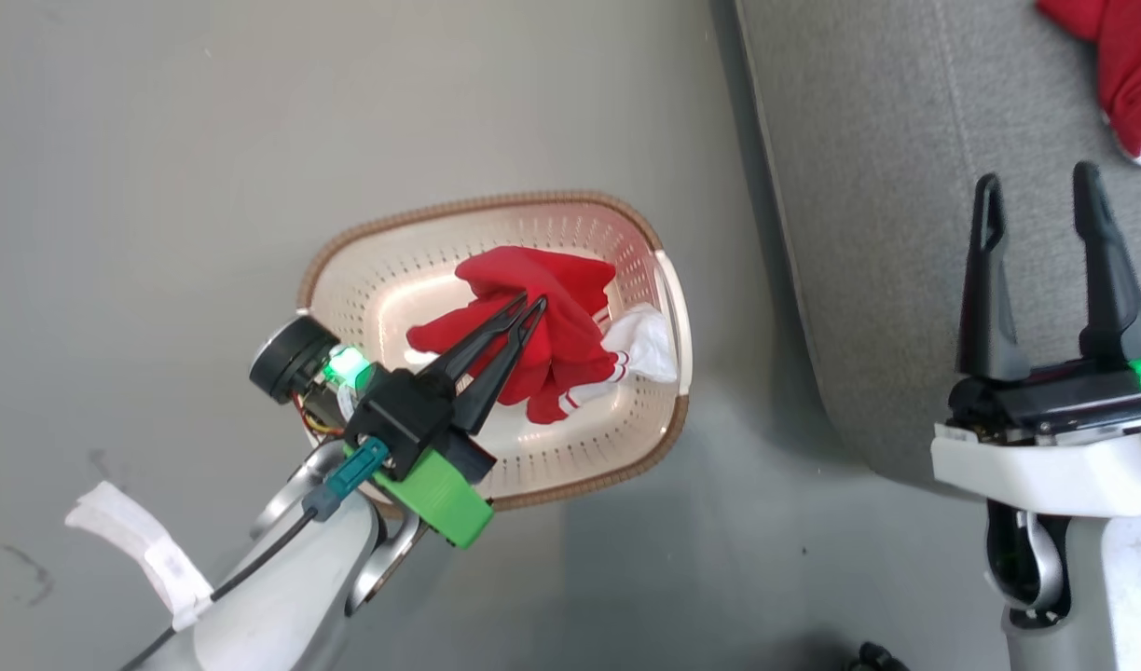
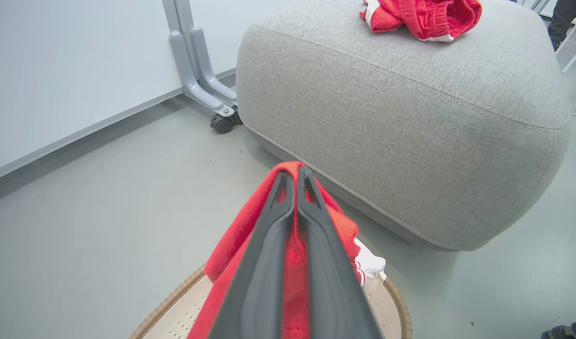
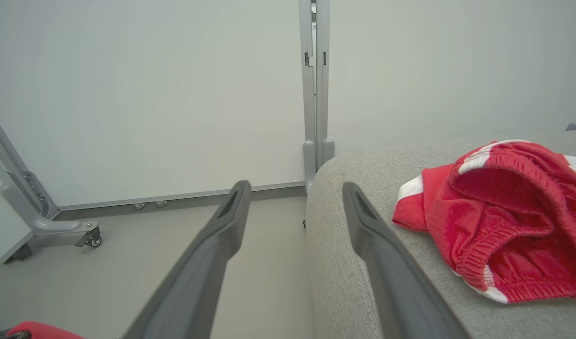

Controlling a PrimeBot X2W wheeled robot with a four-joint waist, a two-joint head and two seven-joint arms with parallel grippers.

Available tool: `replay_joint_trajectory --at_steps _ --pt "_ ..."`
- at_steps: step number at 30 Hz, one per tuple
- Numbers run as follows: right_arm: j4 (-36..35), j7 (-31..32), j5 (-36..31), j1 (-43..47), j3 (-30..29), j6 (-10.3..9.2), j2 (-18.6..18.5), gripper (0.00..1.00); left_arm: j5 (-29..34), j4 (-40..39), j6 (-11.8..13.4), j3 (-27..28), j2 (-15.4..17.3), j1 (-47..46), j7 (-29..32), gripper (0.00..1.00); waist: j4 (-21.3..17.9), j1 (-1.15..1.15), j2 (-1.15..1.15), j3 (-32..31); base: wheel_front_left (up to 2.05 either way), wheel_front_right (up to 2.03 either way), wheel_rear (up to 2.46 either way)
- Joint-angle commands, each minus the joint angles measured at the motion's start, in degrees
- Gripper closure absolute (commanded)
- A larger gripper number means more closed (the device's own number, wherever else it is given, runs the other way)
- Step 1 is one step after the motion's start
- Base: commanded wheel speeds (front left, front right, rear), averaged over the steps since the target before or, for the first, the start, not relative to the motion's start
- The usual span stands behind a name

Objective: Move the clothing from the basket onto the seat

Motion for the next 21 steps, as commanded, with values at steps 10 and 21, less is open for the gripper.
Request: replay_joint_trajectory --at_steps 10,21 --pt "6.4 -0.2 1.7 6.4 3.2 -0.1 -0.1 0.0 0.8 -4.3 -0.2 9.2 -3.3 8.6 0.0 1.0 3.6 0.0 0.0 -21.0 0.0 0.0 0.0" --pt "10.9 -0.2 1.0 11.8 10.0 -0.1 -0.1 0.0 5.8 -8.7 -0.2 17.0 -7.4 12.7 0.0 1.0 1.7 0.0 0.0 -32.1 0.0 0.0 0.0"
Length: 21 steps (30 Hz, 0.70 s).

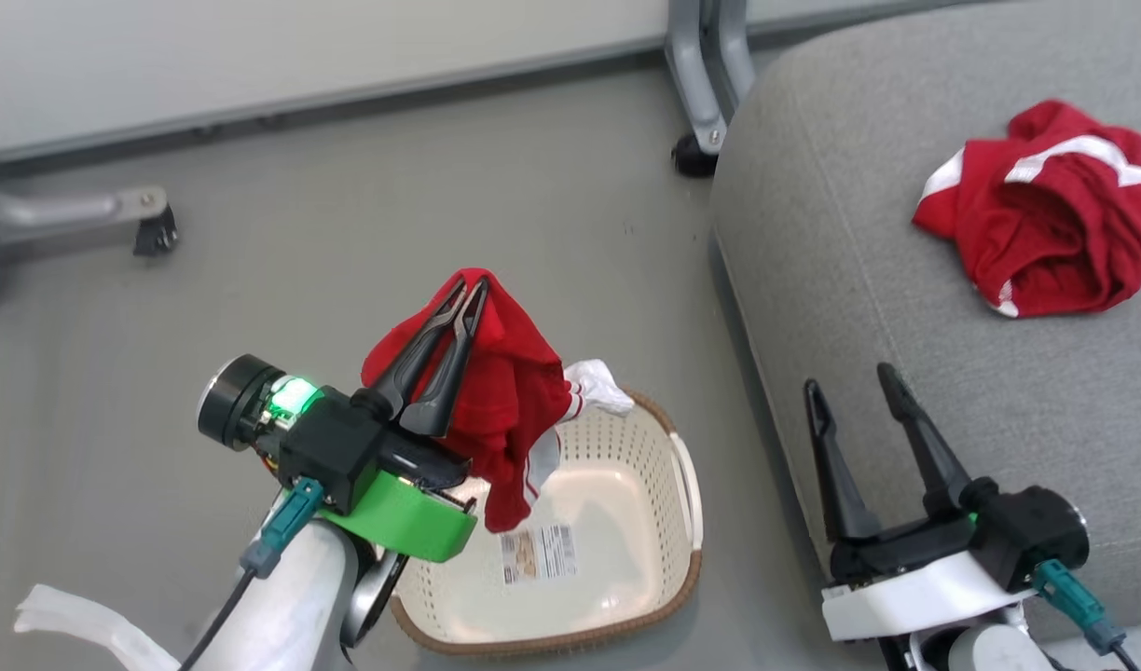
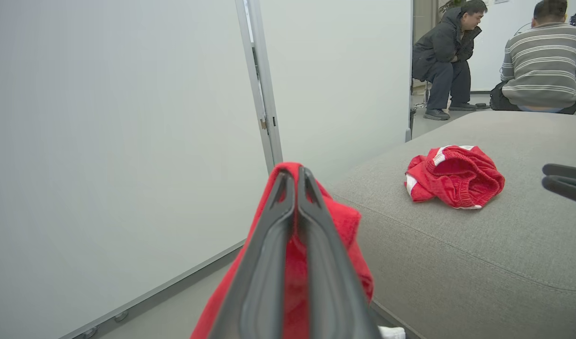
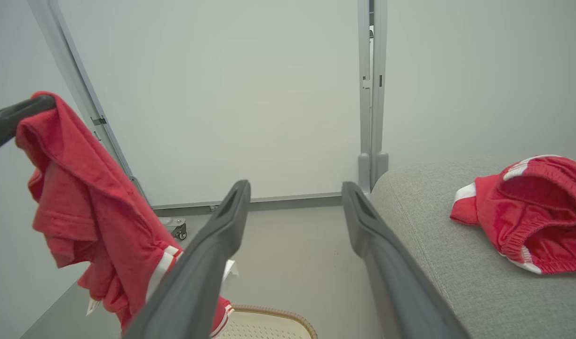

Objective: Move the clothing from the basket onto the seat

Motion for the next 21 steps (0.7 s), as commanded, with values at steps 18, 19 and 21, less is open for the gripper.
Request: replay_joint_trajectory --at_steps 18,19,21 --pt "4.1 -0.2 -4.9 -2.4 11.1 -0.1 -0.1 0.0 1.7 -4.5 -0.2 -5.3 -0.6 -1.4 0.0 1.0 -2.9 0.01 0.0 -9.5 0.0 0.0 0.0" --pt "4.6 -0.2 -5.2 -2.8 11.6 -0.1 -0.1 0.0 1.4 -4.9 -0.2 -6.0 -0.6 -1.9 0.0 1.0 -2.7 0.01 0.0 -9.3 0.0 0.0 0.0" --pt "6.1 -0.2 -5.7 -3.6 12.8 -0.1 -0.1 0.0 1.2 -5.7 -0.2 -7.5 -0.6 -2.8 0.0 1.0 -2.4 0.01 0.0 -9.2 0.0 0.0 0.0"
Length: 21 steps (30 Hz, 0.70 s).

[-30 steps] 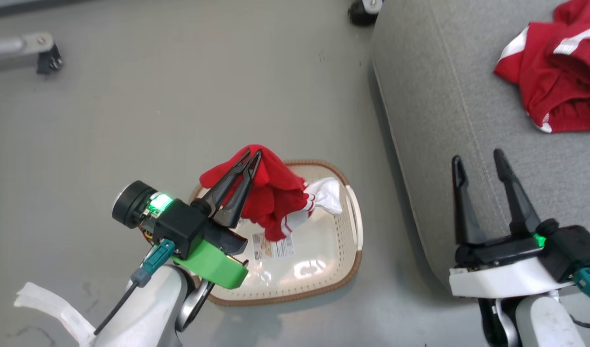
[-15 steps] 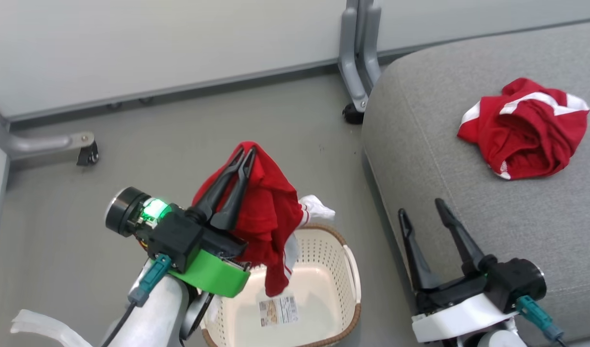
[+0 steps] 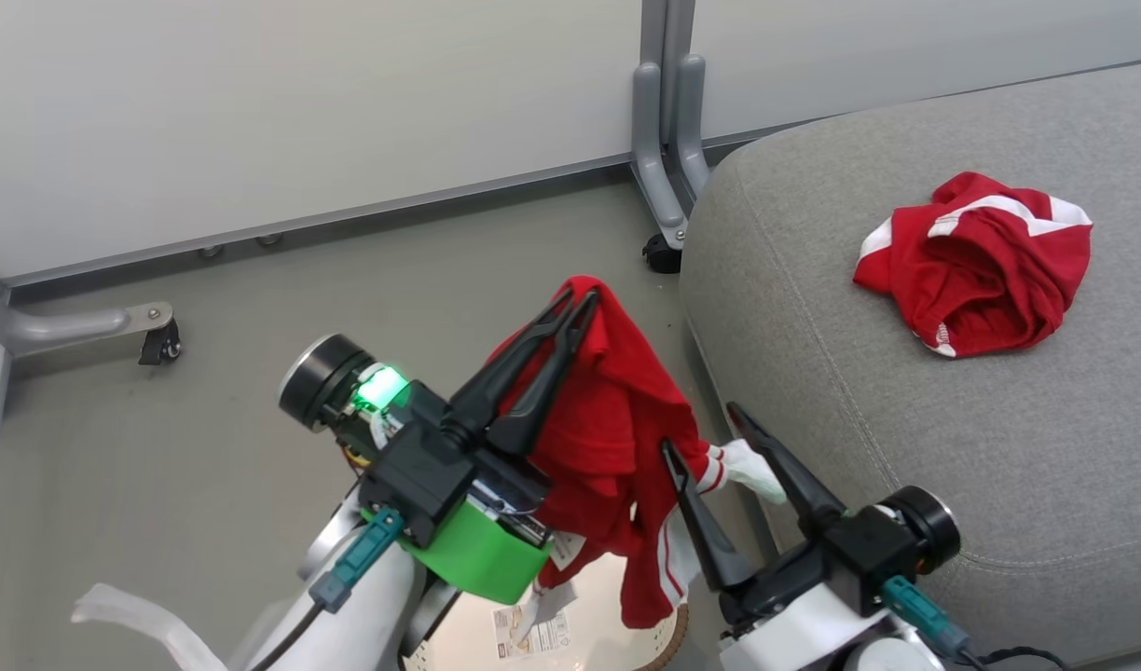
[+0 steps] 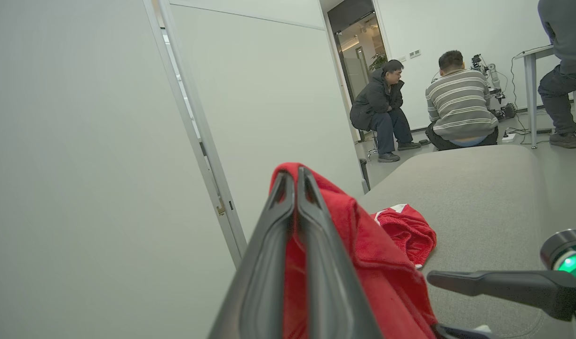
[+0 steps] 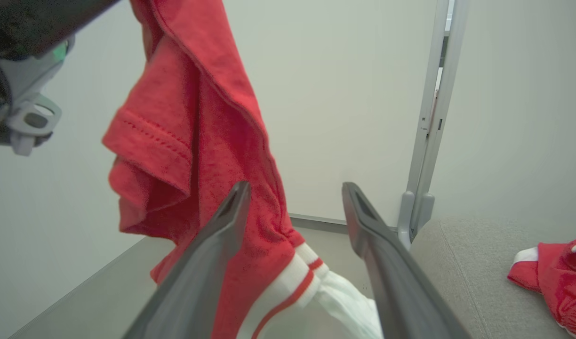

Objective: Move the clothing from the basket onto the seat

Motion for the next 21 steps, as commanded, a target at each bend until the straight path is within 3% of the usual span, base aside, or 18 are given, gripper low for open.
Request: replay_joint_trajectory --at_steps 1,12,13,14,16,21 --pt "1.0 -0.2 -0.5 -0.9 0.7 -0.1 -0.1 0.0 0.0 -0.6 -0.2 -0.7 0.2 -1.2 0.0 1.0 0.4 0.01 0.0 0.2 0.0 0.0 0.0" --pt "3.8 -0.2 1.3 -4.3 3.9 -0.1 -0.1 0.0 -1.1 0.6 -0.2 -8.0 1.7 -4.8 0.0 1.0 2.5 0.01 0.0 1.1 0.0 0.0 0.0" --pt "3.8 -0.2 1.3 -4.4 4.0 -0.1 -0.1 0.14 -1.3 0.7 -0.2 -8.4 1.7 -5.0 0.0 1.0 2.7 0.01 0.0 1.2 0.0 0.0 0.0" --pt "3.9 -0.2 1.1 -4.5 4.1 -0.1 -0.1 0.56 -1.6 1.0 -0.2 -9.0 1.9 -5.3 0.0 1.0 2.9 0.01 0.0 1.4 0.0 0.0 0.0" --pt "3.8 -0.2 1.3 -4.6 4.2 -0.1 -0.1 1.0 -2.1 1.2 -0.2 -9.7 2.3 -5.5 0.0 1.0 3.4 0.01 0.0 1.6 0.0 0.0 0.0" --pt "3.3 -0.2 1.8 -4.7 4.1 -0.1 -0.1 1.0 -3.2 2.6 -0.2 -10.9 3.6 -6.0 0.0 1.0 4.0 0.01 0.0 2.1 0.0 0.0 0.0"
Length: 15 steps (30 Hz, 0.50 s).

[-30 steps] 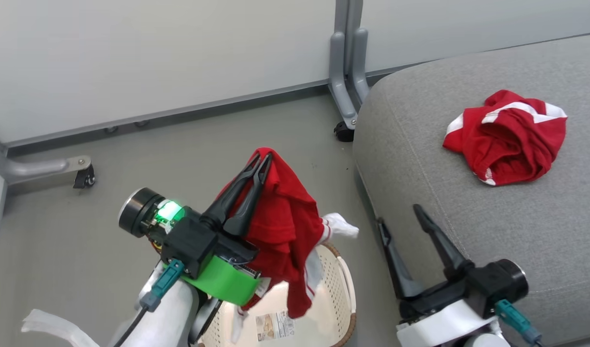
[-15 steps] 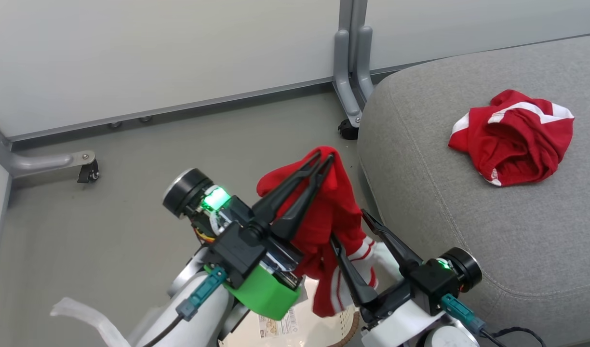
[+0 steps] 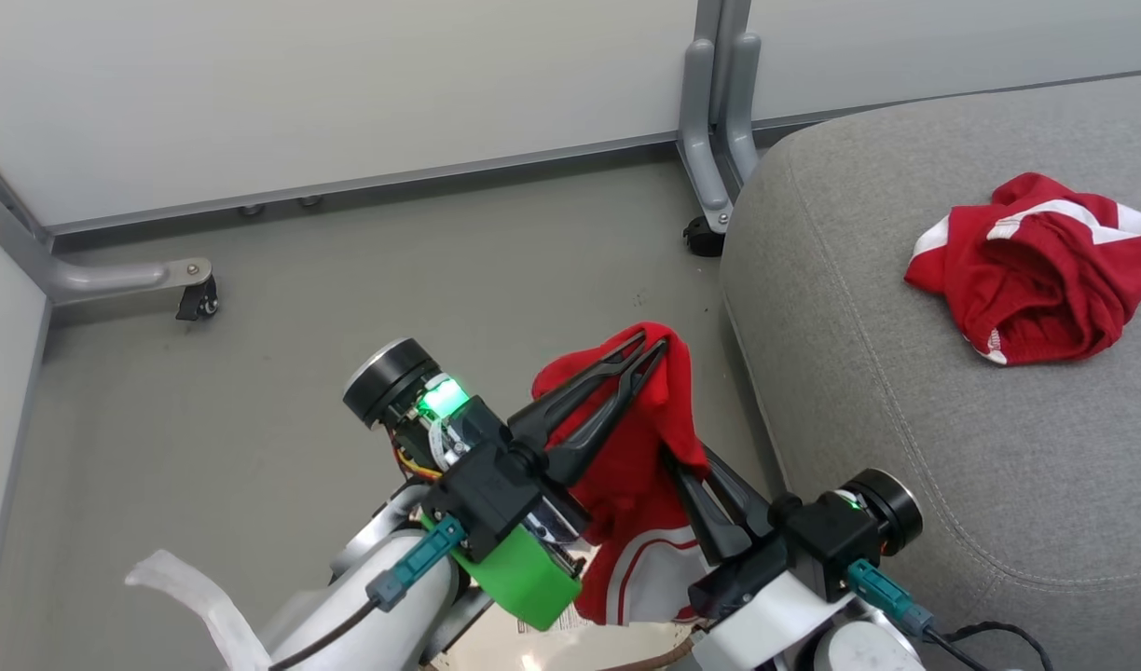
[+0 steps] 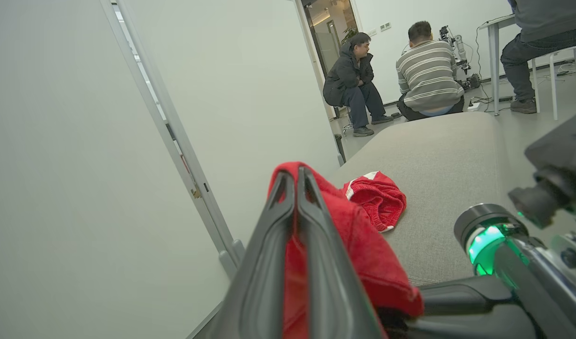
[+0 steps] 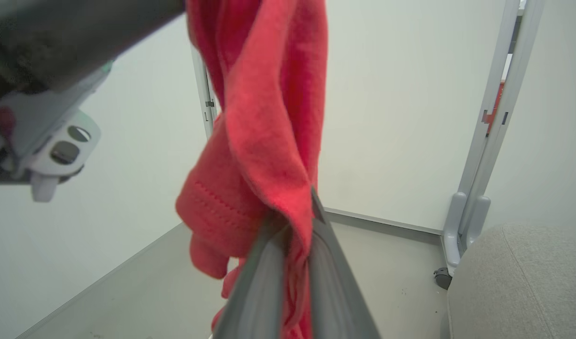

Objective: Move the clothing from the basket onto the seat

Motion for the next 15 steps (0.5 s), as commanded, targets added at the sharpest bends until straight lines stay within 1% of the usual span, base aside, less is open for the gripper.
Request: replay_joint_trajectory --at_steps 1,6,7,8,15 --pt "-0.4 -0.2 0.6 -0.7 -0.2 -0.1 -0.1 1.0 -0.7 0.5 -0.2 -0.1 0.6 -0.9 0.0 1.0 0.2 0.0 0.0 0.4 0.0 0.0 0.0" --pt "-1.4 -0.2 0.6 -0.4 -1.7 -0.1 -0.1 1.0 -2.3 1.7 -0.2 0.0 1.7 0.0 0.0 1.0 -0.1 0.0 0.0 1.0 0.0 0.0 0.0" --pt "-1.7 -0.2 0.6 -0.2 -2.3 -0.1 -0.1 1.0 -2.6 1.6 -0.2 0.2 1.9 0.3 0.0 0.46 -0.2 0.0 0.0 1.1 0.0 0.0 0.0" --pt "-1.9 -0.2 0.6 0.1 -2.8 -0.1 -0.1 1.0 -2.5 1.1 -0.1 0.7 2.0 0.5 0.0 0.0 -0.2 0.0 0.0 1.2 0.0 0.0 0.0" --pt "-2.4 -0.2 0.1 0.6 -5.1 -0.1 -0.1 1.0 -3.8 0.6 -0.2 0.6 3.4 2.2 0.0 0.0 -1.0 0.0 0.0 1.6 0.0 0.0 0.0"
